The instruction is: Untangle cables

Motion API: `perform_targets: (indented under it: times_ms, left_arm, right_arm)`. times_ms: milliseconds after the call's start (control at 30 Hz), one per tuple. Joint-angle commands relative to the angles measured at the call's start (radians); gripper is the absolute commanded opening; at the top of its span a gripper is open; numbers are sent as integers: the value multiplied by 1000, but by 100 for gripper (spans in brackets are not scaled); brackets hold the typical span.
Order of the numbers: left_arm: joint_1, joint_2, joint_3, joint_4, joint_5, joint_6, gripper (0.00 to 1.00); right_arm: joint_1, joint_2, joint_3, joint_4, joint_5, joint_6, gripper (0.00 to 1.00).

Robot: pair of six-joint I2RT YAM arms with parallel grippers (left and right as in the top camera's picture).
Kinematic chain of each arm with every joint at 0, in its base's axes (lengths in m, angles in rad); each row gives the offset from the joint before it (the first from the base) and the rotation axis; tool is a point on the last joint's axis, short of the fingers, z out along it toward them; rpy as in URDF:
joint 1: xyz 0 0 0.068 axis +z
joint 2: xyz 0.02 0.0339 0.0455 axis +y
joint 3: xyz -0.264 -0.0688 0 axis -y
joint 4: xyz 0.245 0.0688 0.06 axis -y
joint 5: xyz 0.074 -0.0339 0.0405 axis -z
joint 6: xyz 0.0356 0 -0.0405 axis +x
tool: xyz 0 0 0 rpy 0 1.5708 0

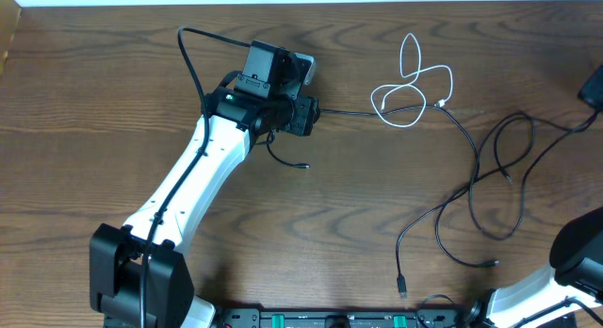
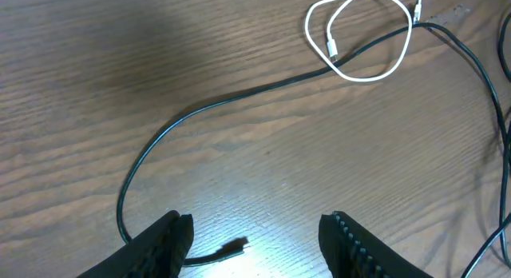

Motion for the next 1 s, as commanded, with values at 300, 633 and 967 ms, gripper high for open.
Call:
perform_targets:
  times_ms: [300, 633, 967]
  left_arm:
    - [-2, 5, -11, -6, -14, 9, 56]
    - [-2, 5, -11, -6, -14, 9, 56]
    - [-2, 5, -11, -6, -14, 9, 56]
  right_arm:
    - [-43, -6, -368, 262, -15, -14, 1]
    - [-43, -6, -392, 347, -195, -172, 99]
    - [80, -6, -430, 404, -390, -268, 99]
